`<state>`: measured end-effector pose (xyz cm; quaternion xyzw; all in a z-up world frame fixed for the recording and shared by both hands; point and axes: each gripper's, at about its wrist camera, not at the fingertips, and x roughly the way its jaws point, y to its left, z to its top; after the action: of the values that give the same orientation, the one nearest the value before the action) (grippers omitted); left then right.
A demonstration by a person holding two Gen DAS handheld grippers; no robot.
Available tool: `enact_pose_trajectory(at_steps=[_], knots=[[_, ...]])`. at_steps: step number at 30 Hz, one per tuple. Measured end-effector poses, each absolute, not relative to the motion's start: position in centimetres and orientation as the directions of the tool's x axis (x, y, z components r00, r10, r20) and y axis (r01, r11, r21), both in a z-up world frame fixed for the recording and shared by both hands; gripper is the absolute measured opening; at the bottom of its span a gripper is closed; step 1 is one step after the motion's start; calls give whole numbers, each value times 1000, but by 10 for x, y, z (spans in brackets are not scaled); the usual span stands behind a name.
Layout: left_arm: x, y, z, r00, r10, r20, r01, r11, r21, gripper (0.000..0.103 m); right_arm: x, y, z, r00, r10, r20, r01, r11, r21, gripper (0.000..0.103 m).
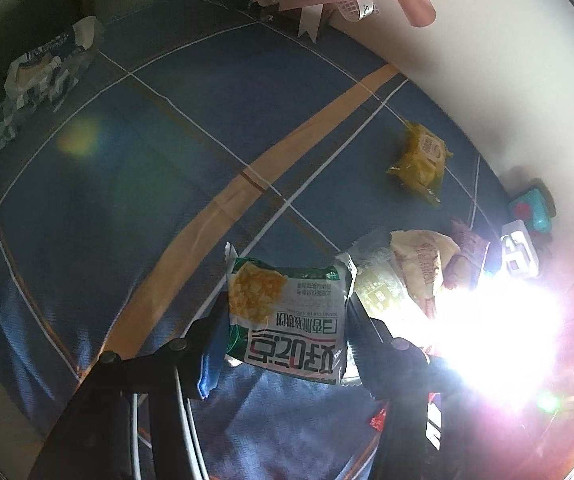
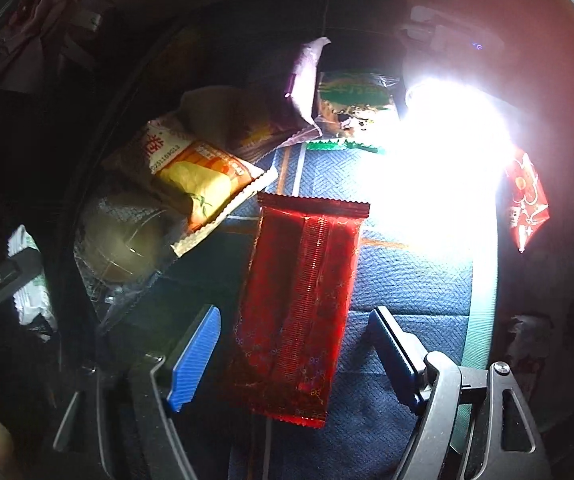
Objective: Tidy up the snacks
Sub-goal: 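Carry both packets into the tray and open both tools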
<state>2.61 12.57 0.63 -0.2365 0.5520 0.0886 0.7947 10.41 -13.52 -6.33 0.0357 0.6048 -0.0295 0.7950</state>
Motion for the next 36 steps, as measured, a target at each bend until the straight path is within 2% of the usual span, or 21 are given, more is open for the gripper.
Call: enact_pose_trajectory(at_steps=[1, 3, 4, 5, 6, 12, 21, 27, 36], knots=[[25, 125, 6, 374, -119, -920, -402, 873, -276, 56, 105, -131, -66, 266, -30, -963, 79, 997, -10, 79], [24, 123, 6, 375, -119, -919, -401, 873, -277, 56, 104, -123, -68, 272, -80, -959, 58, 996, -67, 71], [26, 123, 6, 376, -118, -919, -400, 874, -275, 56, 104, -122, -67, 280, -77, -957, 58, 996, -64, 56], [26, 123, 7, 377, -116, -919, -398, 876, -274, 56, 103, -122, -64, 287, -80, -955, 56, 996, -67, 49], [25, 122, 9, 379, -115, -918, -396, 877, -273, 56, 103, -123, -63, 287, -76, -955, 57, 996, -62, 48], [21, 116, 19, 412, -112, -904, -383, 879, -283, 56, 99, -139, -54, 286, 9, -958, 78, 996, 32, 47], [9, 70, 59, 488, -139, -861, -273, 913, -303, 56, 79, -174, -3, 393, 95, -914, 85, 987, 139, 47], [6, 13, 68, 477, -196, -857, -142, 945, -296, 56, 68, -239, 11, 410, -4, -912, 224, 970, 97, 47], [-13, -121, 59, 374, -321, -870, 189, 945, -267, 56, 49, -372, -6, 341, -168, -925, 523, 851, 39, 47]])
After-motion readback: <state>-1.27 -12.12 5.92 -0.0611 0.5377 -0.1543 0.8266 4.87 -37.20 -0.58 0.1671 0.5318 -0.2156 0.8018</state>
